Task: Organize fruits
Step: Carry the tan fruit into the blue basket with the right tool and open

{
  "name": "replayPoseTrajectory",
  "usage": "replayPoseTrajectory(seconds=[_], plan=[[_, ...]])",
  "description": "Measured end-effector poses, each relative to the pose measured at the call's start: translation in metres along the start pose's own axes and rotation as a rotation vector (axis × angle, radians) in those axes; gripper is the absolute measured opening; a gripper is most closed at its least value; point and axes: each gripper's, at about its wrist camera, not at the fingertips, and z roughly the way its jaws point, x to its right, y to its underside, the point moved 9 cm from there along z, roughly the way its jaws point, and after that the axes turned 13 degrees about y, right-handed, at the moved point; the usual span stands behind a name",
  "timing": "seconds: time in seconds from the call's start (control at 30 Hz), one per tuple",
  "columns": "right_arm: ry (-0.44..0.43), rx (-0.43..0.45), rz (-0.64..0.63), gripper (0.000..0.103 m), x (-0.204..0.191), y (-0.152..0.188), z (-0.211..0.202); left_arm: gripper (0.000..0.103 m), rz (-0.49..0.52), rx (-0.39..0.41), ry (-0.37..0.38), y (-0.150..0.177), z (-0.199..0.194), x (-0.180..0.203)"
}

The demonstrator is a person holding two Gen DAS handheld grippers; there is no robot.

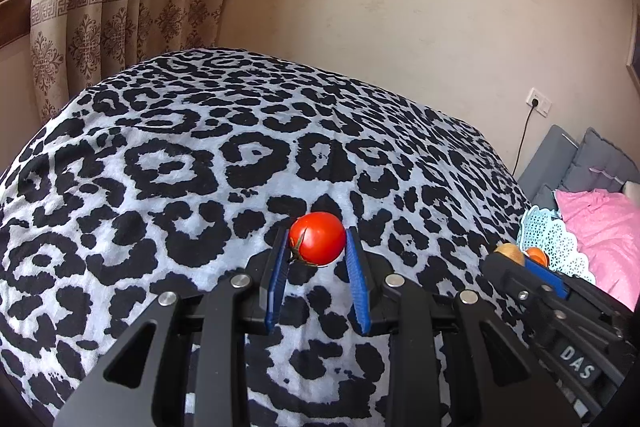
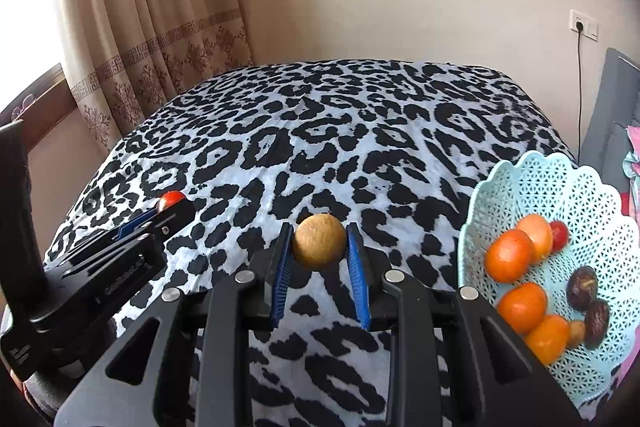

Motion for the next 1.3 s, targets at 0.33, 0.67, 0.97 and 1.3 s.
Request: replayPoseTrajectory(seconds=[0.33, 0.67, 0.97, 1.3], plan=[[0.032, 0.032, 0.068, 0.028, 0.029, 0.001, -0.021, 0.028, 0.037, 0.000, 0.008, 0.003, 0.000, 0.011], [0.088, 0.048, 0.146, 0.027, 0.072, 0.006, -0.038, 0.028, 0.087, 0.000, 0.029, 0.007, -0.001, 0.026], [0.135, 0.044, 0.206, 0.027, 0.106, 0.019, -0.046, 0.028, 0.123, -0.012, 0.048, 0.013, 0.001, 0.039], [0.200, 0.034, 0.288, 0.027, 0.151, 0.037, -0.053, 0.028, 0.164, -0.024, 0.061, 0.020, 0.003, 0.051]])
